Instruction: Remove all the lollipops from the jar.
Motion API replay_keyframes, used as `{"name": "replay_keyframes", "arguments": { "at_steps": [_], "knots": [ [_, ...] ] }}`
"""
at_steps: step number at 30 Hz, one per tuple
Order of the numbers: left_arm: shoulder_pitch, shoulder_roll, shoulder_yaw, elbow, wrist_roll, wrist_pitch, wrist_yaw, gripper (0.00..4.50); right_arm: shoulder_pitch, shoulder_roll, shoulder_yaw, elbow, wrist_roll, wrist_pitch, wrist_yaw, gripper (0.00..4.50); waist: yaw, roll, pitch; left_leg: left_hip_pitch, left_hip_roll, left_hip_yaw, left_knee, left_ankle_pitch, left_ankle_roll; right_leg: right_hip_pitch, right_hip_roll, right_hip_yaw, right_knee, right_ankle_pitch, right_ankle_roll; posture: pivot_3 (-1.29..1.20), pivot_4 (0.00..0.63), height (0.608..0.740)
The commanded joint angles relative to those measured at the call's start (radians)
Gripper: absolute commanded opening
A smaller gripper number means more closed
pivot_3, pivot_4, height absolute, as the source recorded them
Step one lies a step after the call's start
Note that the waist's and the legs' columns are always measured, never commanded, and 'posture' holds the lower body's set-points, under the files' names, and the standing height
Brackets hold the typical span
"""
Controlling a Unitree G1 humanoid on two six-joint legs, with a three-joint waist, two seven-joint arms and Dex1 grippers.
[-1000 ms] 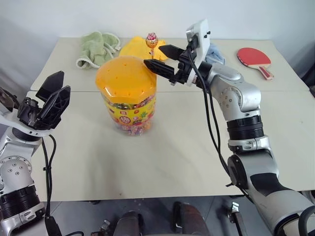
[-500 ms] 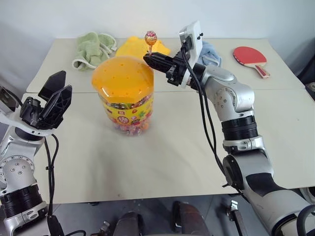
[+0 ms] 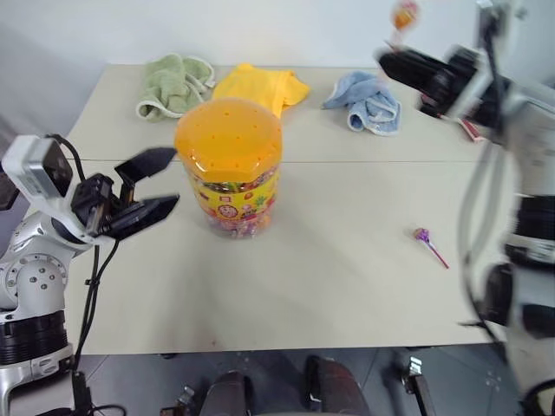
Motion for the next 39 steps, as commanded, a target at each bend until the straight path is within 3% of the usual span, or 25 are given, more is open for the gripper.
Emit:
{"name": "replay_keyframes", "arguments": {
  "at_steps": [1,4,7,12,15,20,23,27,31,39],
  "knots": [
    [0.016,0.024,-0.028,-0.006,0.05,-0.033,-0.077,4.5,0.191,-0.122,0.0,-0.167,-0.05,0.074,-0.014,0.02,-0.002,0.001,0.0,0.0,0.0,0.002,0.0,0.0,0.0,0.0,0.0,0.001,-0.001,0.0,0.0,0.0,0.15,0.74],
    [0.015,0.022,-0.03,-0.003,0.062,-0.034,-0.09,4.5,0.399,-0.183,-0.028,-0.261,-0.096,0.071,-0.045,0.02,-0.006,0.002,0.001,0.0,0.003,0.008,0.002,0.0,0.0,-0.001,0.002,0.002,-0.002,0.0,0.0,0.0,0.15,0.74],
    [0.002,0.01,-0.046,0.003,0.072,-0.034,-0.089,4.5,0.643,-0.216,-0.036,-0.293,-0.187,-0.078,-0.038,0.02,-0.001,0.002,0.001,0.003,0.003,0.011,0.003,0.001,0.0,-0.001,0.002,0.007,0.0,0.0,0.0,0.0,0.15,0.74],
    [0.004,0.011,-0.048,-0.013,0.063,-0.006,-0.084,4.5,0.711,-0.174,-0.079,-0.297,-0.173,-0.054,-0.065,0.02,-0.003,0.003,0.001,0.004,0.002,0.014,0.004,0.001,0.001,0.0,0.001,0.011,-0.001,0.0,0.0,0.0,0.15,0.74],
    [0.025,0.011,-0.035,-0.014,0.058,0.007,-0.072,4.5,0.718,-0.16,-0.109,-0.288,-0.152,-0.027,-0.064,0.7,-0.001,0.003,0.001,0.005,0.003,0.013,0.003,0.001,0.001,0.0,0.002,0.01,-0.001,0.0,0.0,0.0,0.15,0.74],
    [0.042,0.021,-0.04,0.036,0.117,-0.044,-0.098,4.5,0.749,-0.154,-0.155,-0.297,-0.137,-0.039,-0.048,2.31,0.006,0.003,0.001,0.004,0.002,0.013,0.003,0.001,0.001,0.0,0.002,0.01,-0.001,0.0,0.0,0.0,0.15,0.74],
    [0.042,0.013,-0.028,0.057,0.171,-0.092,-0.05,4.5,0.776,-0.11,-0.264,-0.253,-0.127,-0.27,0.015,3.26,0.019,0.003,0.001,0.004,0.002,0.013,0.004,0.001,0.001,0.0,0.002,0.01,-0.002,0.0,0.0,0.0,0.15,0.74],
    [0.081,-0.001,-0.004,0.104,0.26,-0.186,0.024,4.5,0.719,-0.013,-0.396,-0.251,0.036,-0.467,0.197,4.48,0.022,0.003,0.001,0.005,0.002,0.015,0.004,0.001,0.001,0.0,0.002,0.011,-0.002,0.0,0.0,0.0,0.15,0.74],
    [0.122,-0.018,0.034,0.163,0.339,-0.27,0.125,4.5,0.645,0.02,-0.336,-0.353,0.21,-0.391,0.3,4.48,0.02,0.003,0.001,0.005,0.002,0.014,0.004,0.001,0.001,0.0,0.002,0.011,-0.001,0.0,0.0,0.0,0.15,0.74],
    [0.268,-0.035,0.078,0.112,0.391,-0.327,0.23,4.5,0.603,0.255,-0.01,-0.375,-0.019,-0.734,0.3,4.48,0.024,0.001,0.001,0.005,0.003,0.013,0.004,0.0,0.0,-0.001,0.002,0.01,0.002,0.0,0.0,0.0,0.15,0.74]
  ]
}}
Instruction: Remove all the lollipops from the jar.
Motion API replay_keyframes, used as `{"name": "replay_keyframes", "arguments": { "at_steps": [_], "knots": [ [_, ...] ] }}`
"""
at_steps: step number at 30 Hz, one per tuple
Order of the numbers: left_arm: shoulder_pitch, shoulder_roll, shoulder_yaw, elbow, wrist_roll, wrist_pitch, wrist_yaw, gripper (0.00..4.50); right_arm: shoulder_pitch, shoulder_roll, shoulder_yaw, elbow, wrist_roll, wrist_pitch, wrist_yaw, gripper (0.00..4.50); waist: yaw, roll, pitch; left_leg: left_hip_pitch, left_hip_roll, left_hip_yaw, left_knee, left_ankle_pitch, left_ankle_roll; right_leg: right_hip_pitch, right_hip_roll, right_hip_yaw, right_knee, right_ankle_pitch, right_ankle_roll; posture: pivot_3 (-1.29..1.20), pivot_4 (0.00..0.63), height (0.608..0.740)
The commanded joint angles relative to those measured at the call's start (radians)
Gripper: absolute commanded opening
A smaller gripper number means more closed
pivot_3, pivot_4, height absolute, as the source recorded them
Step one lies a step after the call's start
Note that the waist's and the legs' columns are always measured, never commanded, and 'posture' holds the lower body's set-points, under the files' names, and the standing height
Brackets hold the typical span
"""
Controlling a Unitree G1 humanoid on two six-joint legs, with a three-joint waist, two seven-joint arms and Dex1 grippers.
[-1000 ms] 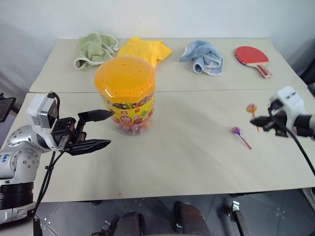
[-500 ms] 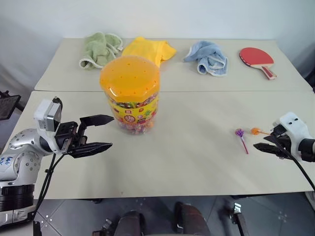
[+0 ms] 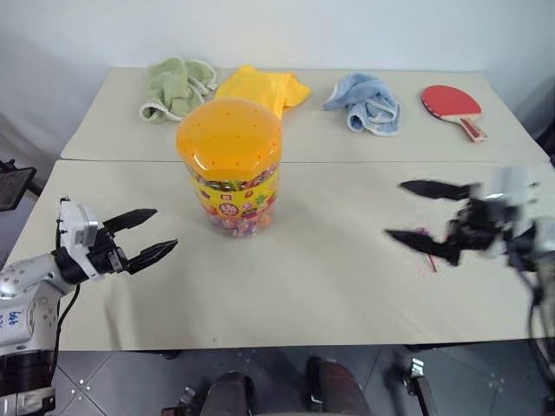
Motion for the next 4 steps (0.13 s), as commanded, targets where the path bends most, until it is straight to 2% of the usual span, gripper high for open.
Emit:
{"name": "replay_keyframes", "arguments": {
  "at_steps": [1,4],
  "knots": [
    [0.035,0.005,0.04,-0.073,-0.012,-0.001,0.03,4.5,-0.01,0.052,0.062,0.043,-0.077,-0.134,0.002,4.48,0.005,0.0,0.0,0.0,0.0,0.0,0.0,0.0,0.0,0.0,0.0,0.0,0.0,0.0,0.0,0.0,0.15,0.74],
    [0.081,-0.005,0.04,-0.11,0.002,-0.028,0.042,4.5,0.006,0.1,0.115,0.15,-0.165,-0.287,0.011,4.48,0.011,0.0,0.0,-0.001,-0.001,-0.001,0.001,0.0,0.0,0.0,-0.001,0.0,0.001,0.0,0.0,0.0,0.15,0.74]
  ]
}}
